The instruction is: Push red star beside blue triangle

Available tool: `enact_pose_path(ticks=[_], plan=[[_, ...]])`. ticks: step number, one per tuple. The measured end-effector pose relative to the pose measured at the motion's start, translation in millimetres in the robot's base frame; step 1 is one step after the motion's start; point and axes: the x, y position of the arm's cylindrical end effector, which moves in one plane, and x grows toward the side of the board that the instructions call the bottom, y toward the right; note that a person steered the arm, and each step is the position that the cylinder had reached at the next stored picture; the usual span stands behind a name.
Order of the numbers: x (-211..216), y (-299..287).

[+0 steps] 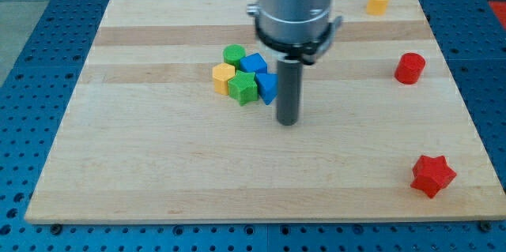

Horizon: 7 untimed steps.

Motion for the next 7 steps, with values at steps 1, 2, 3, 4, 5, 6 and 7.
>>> enact_pose_path(ticks=[1, 2, 3, 4, 5, 6, 7], plan=[[-15.3, 3.9], [-28.5, -9.6], [-35.6, -15.1], [-34.1, 23.8], [-16.4, 90.5], [-10.2, 153.7], [-10.2, 161.4]])
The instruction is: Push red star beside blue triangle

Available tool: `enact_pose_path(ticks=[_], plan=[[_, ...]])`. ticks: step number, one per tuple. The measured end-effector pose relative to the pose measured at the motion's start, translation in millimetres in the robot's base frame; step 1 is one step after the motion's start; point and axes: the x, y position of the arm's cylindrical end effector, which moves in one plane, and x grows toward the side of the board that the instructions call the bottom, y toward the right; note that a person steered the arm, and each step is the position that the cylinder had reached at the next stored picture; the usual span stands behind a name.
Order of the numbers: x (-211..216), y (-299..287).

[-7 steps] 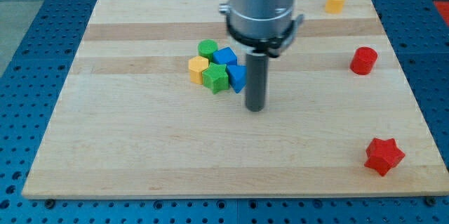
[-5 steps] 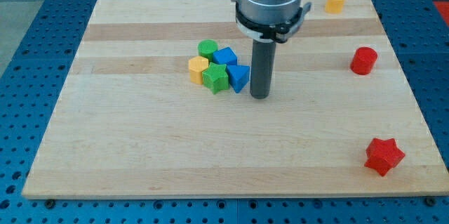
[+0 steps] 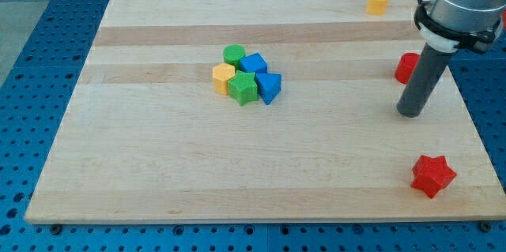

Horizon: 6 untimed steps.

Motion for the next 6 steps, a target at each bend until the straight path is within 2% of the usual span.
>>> enact_pose_path(ticks=[3, 5, 6], plan=[[41.2, 40.9], [127.7, 70.9], [147.5, 60.1]])
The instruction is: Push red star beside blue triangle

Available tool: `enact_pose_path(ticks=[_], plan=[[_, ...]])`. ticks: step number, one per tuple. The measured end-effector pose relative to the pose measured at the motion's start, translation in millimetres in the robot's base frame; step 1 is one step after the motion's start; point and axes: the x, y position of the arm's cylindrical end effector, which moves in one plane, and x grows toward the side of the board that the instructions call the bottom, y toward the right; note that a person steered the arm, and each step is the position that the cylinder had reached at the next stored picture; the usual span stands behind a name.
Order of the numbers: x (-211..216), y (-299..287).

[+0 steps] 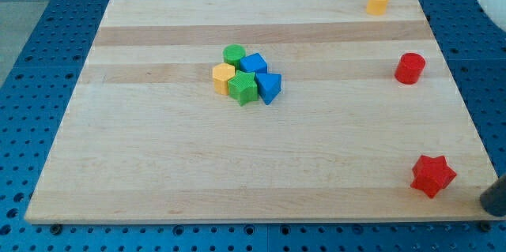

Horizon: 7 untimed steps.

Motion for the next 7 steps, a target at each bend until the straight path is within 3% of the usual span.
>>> enact_pose_path(ticks=[3, 5, 7], plan=[[-18.3, -78.4], [-56.6, -53.6], [-62.3, -32.7]])
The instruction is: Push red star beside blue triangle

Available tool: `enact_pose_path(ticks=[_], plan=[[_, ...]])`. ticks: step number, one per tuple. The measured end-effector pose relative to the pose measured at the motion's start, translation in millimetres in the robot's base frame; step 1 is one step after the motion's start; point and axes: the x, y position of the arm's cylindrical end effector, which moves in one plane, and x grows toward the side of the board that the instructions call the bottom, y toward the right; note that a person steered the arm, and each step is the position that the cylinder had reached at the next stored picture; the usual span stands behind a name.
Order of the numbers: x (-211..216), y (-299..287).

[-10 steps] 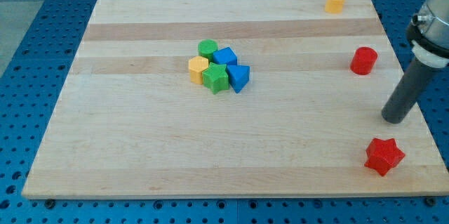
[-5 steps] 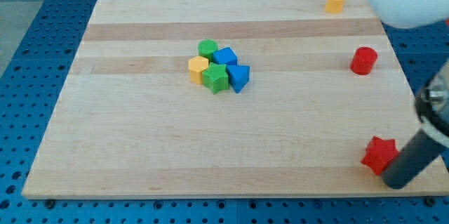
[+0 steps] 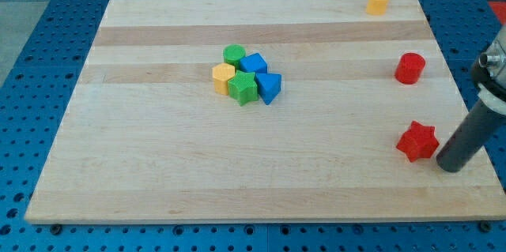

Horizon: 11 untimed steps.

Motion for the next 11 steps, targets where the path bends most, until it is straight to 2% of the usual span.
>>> enact_pose_path(ticks=[2, 4, 6, 10, 11], plan=[[-15.8, -40.7], [-29.3, -22.4], [-42.7, -63.5], [-87.7, -76.8], [-92.1, -102.4]])
